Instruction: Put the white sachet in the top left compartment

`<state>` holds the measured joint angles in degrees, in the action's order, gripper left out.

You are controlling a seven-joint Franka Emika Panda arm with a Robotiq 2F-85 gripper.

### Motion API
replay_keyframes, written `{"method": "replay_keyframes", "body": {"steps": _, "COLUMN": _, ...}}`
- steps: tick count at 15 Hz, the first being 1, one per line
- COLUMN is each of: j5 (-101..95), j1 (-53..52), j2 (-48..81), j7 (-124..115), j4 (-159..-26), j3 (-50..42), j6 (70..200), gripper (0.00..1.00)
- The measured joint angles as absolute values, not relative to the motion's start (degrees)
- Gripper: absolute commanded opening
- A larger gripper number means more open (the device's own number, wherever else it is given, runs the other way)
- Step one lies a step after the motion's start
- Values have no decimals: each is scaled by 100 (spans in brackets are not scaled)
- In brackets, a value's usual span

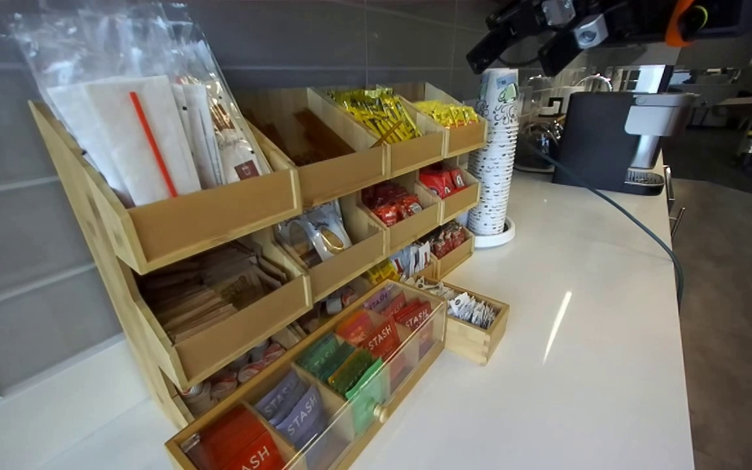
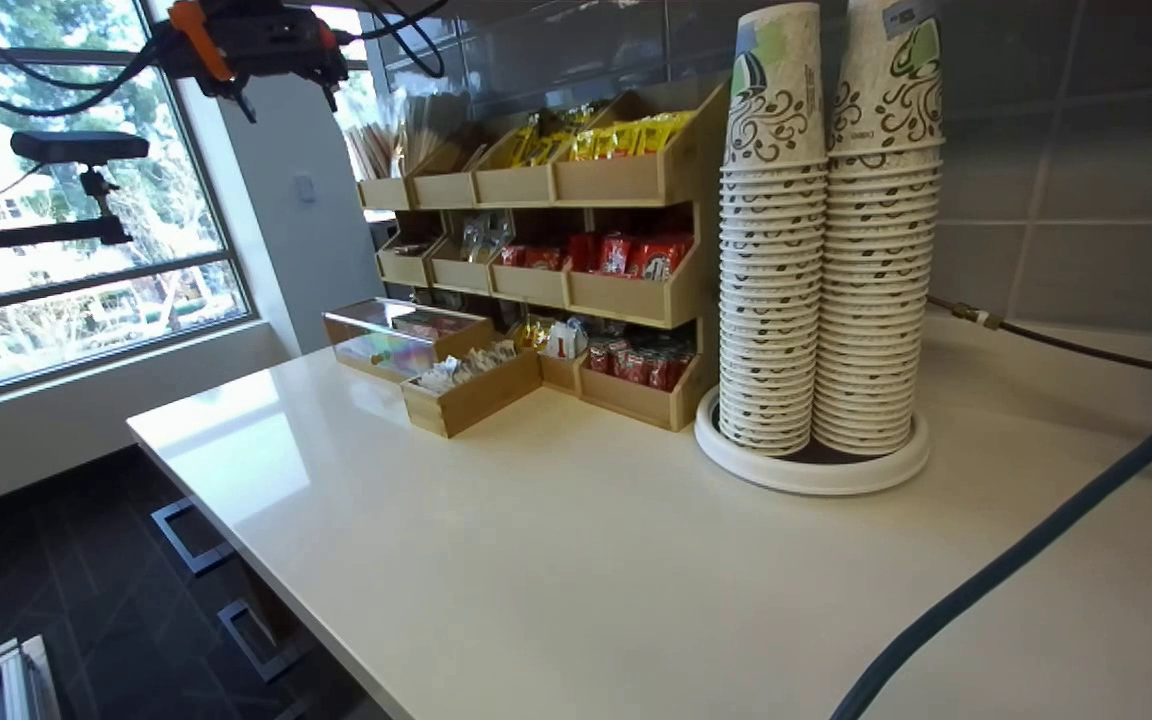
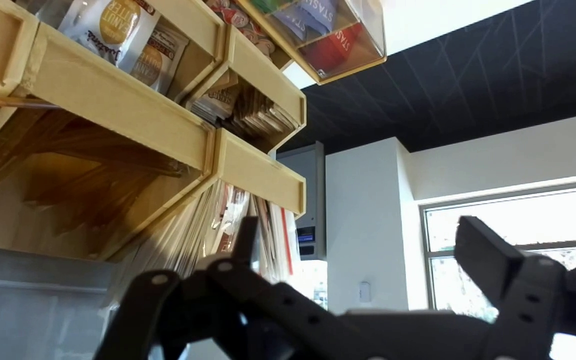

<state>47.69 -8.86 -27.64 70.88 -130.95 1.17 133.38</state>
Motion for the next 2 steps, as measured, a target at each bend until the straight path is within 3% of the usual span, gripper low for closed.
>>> {"method": "replay_keyframes", "body": {"steps": 2, "j5": 4765, "j1": -898, "j2": -2764, "j7": 7088, "j4": -13095, "j3": 116, "j6": 13334, "gripper": 100}}
